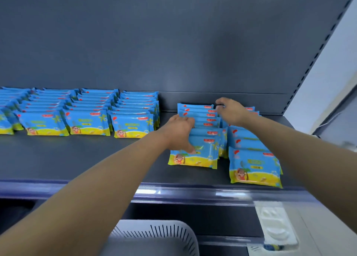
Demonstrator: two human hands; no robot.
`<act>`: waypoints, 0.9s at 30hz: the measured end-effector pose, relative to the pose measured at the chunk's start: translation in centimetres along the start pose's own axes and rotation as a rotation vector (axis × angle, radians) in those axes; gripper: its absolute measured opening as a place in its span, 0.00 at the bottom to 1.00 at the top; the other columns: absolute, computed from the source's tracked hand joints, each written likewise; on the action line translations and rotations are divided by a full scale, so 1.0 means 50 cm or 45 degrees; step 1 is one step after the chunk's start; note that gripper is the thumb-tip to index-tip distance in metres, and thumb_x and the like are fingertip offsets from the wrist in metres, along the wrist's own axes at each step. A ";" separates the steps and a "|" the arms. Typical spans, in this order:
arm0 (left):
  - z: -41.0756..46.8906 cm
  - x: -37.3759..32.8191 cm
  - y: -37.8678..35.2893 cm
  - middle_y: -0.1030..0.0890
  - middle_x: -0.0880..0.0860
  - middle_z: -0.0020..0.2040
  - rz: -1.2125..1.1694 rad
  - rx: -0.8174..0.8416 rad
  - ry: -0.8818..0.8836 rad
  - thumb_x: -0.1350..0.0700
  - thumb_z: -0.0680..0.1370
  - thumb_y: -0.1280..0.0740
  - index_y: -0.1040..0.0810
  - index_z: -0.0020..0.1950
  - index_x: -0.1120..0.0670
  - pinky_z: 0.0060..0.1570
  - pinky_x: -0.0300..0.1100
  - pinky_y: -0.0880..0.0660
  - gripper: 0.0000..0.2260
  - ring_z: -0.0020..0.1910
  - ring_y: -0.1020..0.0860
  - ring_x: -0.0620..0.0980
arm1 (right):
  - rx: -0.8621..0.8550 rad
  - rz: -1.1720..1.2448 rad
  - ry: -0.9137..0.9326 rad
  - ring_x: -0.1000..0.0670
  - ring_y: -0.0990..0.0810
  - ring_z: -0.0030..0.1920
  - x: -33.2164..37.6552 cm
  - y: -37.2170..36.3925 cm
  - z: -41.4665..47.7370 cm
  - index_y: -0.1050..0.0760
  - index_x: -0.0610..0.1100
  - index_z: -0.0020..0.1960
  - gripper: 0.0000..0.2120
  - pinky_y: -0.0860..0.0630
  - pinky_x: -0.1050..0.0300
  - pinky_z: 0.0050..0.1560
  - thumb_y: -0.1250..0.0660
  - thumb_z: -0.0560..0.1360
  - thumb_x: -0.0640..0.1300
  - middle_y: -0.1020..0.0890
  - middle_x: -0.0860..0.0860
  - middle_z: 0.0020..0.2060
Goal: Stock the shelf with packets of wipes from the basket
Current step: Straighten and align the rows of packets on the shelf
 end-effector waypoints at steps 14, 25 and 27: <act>0.023 0.022 -0.003 0.35 0.53 0.64 -0.025 0.113 0.075 0.40 0.63 0.27 0.39 0.71 0.54 0.68 0.44 0.43 0.42 0.66 0.39 0.54 | 0.440 -0.281 0.014 0.46 0.39 0.73 0.019 -0.061 0.127 0.43 0.43 0.75 0.39 0.41 0.51 0.72 0.44 0.74 0.68 0.40 0.47 0.75; 0.036 0.024 0.002 0.29 0.48 0.51 0.020 0.104 0.133 0.40 0.60 0.27 0.33 0.58 0.52 0.62 0.43 0.39 0.32 0.52 0.32 0.49 | 0.660 -0.653 0.120 0.45 0.25 0.51 0.036 -0.125 0.199 0.24 0.48 0.39 0.42 0.33 0.53 0.50 0.53 0.56 0.84 0.24 0.48 0.49; 0.031 0.024 0.003 0.29 0.48 0.51 0.033 0.087 0.133 0.40 0.60 0.27 0.33 0.58 0.52 0.64 0.44 0.39 0.32 0.53 0.31 0.49 | 0.664 -0.592 0.129 0.46 0.27 0.47 0.036 -0.127 0.202 0.31 0.48 0.34 0.37 0.32 0.53 0.49 0.51 0.57 0.83 0.26 0.51 0.42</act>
Point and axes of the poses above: each hand's wrist, its own z-axis towards the middle knuckle, its own y-axis out of the back of the hand, x = y × z, the point moved 7 cm from there along z, towards the middle knuckle
